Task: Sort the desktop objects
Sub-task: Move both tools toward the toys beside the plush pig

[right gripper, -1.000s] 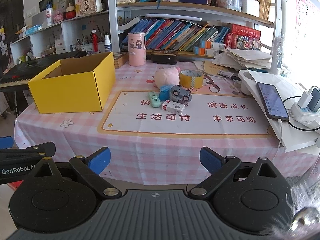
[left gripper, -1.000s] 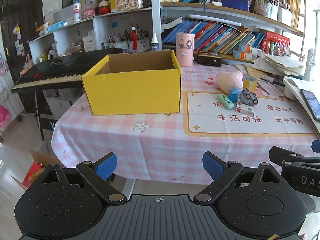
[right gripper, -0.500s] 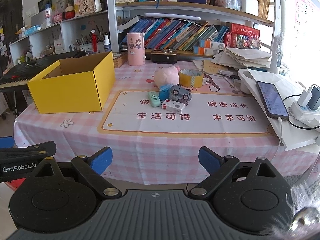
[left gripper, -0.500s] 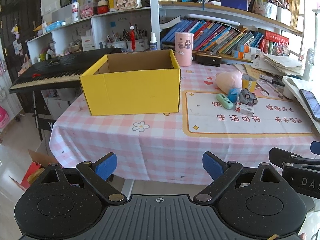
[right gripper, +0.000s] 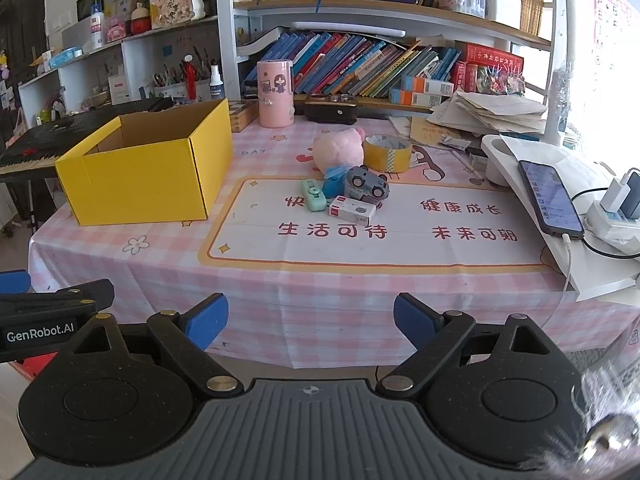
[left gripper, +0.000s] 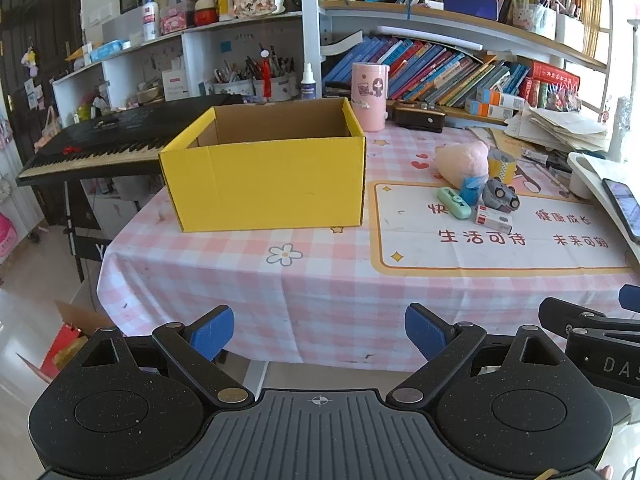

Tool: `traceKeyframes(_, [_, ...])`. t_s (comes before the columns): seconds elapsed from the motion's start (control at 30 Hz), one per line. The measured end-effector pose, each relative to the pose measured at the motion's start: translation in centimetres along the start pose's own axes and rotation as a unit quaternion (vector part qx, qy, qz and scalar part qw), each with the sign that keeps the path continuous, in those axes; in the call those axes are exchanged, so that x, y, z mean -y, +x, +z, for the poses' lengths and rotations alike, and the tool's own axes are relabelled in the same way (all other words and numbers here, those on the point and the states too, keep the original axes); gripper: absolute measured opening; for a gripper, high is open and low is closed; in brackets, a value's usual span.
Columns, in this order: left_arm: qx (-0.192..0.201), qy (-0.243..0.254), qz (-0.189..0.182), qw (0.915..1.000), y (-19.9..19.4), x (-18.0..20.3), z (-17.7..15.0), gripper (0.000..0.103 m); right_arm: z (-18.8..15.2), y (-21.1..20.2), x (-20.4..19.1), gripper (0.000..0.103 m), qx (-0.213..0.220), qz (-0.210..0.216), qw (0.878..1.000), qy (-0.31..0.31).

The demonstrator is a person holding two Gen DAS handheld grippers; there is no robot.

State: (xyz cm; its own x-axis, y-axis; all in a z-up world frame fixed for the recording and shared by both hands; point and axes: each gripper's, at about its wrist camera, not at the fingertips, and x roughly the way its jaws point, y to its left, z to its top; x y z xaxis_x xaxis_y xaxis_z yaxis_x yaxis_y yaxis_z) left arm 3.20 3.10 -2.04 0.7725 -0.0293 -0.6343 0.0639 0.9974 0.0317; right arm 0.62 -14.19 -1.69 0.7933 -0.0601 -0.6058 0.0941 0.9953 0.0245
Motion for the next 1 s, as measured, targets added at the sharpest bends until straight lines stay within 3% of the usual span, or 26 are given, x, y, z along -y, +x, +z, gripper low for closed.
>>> traceKeyframes(0.47, [-0.017,0.01,-0.014,0.9997,1.4,1.4,0.2,0.093,0.3,1.3,0.8,0.085,-0.016,-0.002,1.0,-0.001])
traceKeyframes(0.63, [-0.02,0.018,-0.022,0.9994,2.1,2.6,0.5,0.09,0.4,2.1,2.0,0.079,-0.022,-0.006,1.0,0.006])
traceKeyframes(1.0, [-0.031,0.031,-0.032,0.9985,4.7,6.4,2.2,0.089,1.8,4.9,5.5,0.077,-0.037,-0.007,0.999,0.013])
